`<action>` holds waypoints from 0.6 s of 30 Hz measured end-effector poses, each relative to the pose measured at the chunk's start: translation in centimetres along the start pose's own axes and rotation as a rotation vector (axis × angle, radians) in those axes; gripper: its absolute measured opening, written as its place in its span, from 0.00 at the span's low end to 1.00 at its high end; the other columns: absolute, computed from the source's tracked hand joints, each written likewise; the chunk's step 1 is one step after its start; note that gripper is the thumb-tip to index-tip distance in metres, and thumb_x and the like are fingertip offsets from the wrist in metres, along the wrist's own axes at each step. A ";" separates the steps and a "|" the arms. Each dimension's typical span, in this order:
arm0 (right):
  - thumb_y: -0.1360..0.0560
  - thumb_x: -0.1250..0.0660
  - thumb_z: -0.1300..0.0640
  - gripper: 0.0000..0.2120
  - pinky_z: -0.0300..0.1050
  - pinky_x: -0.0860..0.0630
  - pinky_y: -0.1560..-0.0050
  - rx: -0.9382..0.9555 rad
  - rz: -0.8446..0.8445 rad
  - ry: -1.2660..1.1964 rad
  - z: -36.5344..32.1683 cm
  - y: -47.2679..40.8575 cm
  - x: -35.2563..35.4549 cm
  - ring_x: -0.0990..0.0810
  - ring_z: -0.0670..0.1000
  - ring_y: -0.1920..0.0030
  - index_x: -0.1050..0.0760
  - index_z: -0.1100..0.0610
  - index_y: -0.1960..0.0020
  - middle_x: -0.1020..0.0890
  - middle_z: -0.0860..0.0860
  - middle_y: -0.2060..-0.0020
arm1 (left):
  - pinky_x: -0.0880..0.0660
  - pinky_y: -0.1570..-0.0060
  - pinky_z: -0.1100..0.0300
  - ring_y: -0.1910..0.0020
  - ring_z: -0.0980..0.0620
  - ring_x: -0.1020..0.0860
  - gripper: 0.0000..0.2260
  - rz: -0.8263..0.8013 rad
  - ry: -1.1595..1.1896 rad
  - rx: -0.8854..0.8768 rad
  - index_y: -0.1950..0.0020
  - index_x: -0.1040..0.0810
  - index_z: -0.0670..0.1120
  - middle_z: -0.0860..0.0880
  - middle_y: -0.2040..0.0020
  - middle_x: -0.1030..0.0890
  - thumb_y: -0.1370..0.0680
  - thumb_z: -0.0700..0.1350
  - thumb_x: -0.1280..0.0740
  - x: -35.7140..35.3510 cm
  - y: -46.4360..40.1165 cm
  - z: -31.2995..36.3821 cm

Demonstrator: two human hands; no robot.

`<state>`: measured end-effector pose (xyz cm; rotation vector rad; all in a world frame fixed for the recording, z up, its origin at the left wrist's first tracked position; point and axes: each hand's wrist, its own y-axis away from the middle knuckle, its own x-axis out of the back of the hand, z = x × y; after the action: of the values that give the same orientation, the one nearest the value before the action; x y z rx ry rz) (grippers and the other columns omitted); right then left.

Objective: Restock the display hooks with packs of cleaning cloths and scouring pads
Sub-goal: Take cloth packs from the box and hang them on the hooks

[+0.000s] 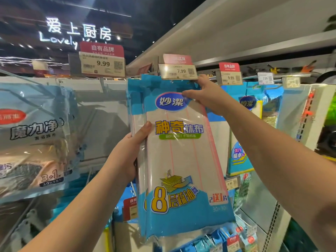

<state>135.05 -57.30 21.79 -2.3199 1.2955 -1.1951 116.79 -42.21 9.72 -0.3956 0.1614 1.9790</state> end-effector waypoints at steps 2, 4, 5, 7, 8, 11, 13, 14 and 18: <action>0.24 0.28 0.49 0.17 0.50 0.18 0.49 -0.030 -0.014 -0.039 0.1 0.1 -0.4 0.20 0.50 0.44 0.29 0.45 0.39 0.29 0.48 0.39 | 0.20 0.46 0.41 0.46 0.41 0.15 0.25 0.017 0.008 0.005 0.34 0.22 0.48 0.43 0.45 0.14 0.27 0.59 0.29 -0.2 0.0 0.0; 0.25 0.28 0.50 0.18 0.47 0.18 0.54 -0.040 -0.001 -0.067 0.7 0.1 -0.9 0.19 0.53 0.44 0.29 0.43 0.38 0.28 0.51 0.36 | 0.20 0.44 0.40 0.47 0.41 0.15 0.26 0.050 0.000 -0.011 0.35 0.21 0.47 0.43 0.45 0.14 0.28 0.58 0.28 -0.5 -0.1 -0.1; 0.25 0.28 0.50 0.20 0.45 0.19 0.56 -0.046 0.021 -0.089 0.9 0.3 -1.3 0.19 0.52 0.45 0.29 0.44 0.36 0.28 0.52 0.35 | 0.20 0.42 0.40 0.47 0.41 0.15 0.26 0.073 -0.011 -0.026 0.35 0.21 0.47 0.43 0.46 0.14 0.29 0.58 0.27 -0.6 -0.2 -0.2; 0.25 0.27 0.48 0.29 0.42 0.19 0.55 -0.079 0.080 -0.137 1.5 1.5 -2.0 0.21 0.49 0.44 0.33 0.43 0.28 0.32 0.51 0.35 | 0.20 0.42 0.40 0.48 0.42 0.14 0.23 0.120 -0.036 -0.058 0.36 0.21 0.47 0.44 0.47 0.13 0.26 0.57 0.27 -0.6 -0.4 -0.3; 0.26 0.27 0.46 0.33 0.43 0.21 0.53 -0.108 0.108 -0.138 1.7 2.6 -2.5 0.23 0.48 0.43 0.37 0.42 0.25 0.33 0.50 0.35 | 0.20 0.43 0.40 0.49 0.42 0.14 0.20 0.141 -0.046 -0.068 0.36 0.21 0.47 0.44 0.47 0.13 0.24 0.56 0.28 -0.5 -0.5 -0.3; 0.24 0.30 0.43 0.35 0.45 0.26 0.49 -0.181 0.067 -0.105 2.2 6.3 -4.3 0.24 0.47 0.44 0.42 0.43 0.22 0.32 0.48 0.35 | 0.20 0.43 0.40 0.49 0.42 0.14 0.18 0.174 -0.082 -0.113 0.37 0.20 0.46 0.44 0.48 0.13 0.22 0.54 0.29 -0.1 -0.9 -0.5; 0.23 0.32 0.43 0.36 0.48 0.27 0.40 -0.187 0.041 -0.040 2.5 7.4 -5.6 0.26 0.50 0.35 0.45 0.44 0.21 0.32 0.47 0.29 | 0.19 0.45 0.43 0.51 0.44 0.14 0.17 0.202 -0.122 -0.162 0.38 0.20 0.46 0.45 0.49 0.13 0.22 0.53 0.28 -0.1 -1.1 -0.4; 0.22 0.32 0.43 0.37 0.50 0.29 0.35 -0.183 0.051 -0.002 2.4 7.3 -6.0 0.30 0.52 0.29 0.47 0.45 0.20 0.35 0.48 0.24 | 0.18 0.47 0.46 0.53 0.46 0.13 0.17 0.233 -0.147 -0.182 0.39 0.21 0.46 0.47 0.51 0.13 0.23 0.54 0.28 0.0 -1.3 -0.4; 0.21 0.33 0.46 0.38 0.54 0.35 0.29 -0.183 0.039 0.073 2.6 5.0 -7.5 0.38 0.57 0.24 0.50 0.50 0.19 0.39 0.52 0.22 | 0.17 0.53 0.46 0.56 0.48 0.14 0.18 0.389 -0.296 -0.260 0.44 0.22 0.49 0.49 0.53 0.13 0.26 0.59 0.26 1.9 -1.2 -0.5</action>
<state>131.88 -54.77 13.37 -2.3828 1.5273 -1.2050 117.27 -40.18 8.65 -0.2429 -0.2265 2.4271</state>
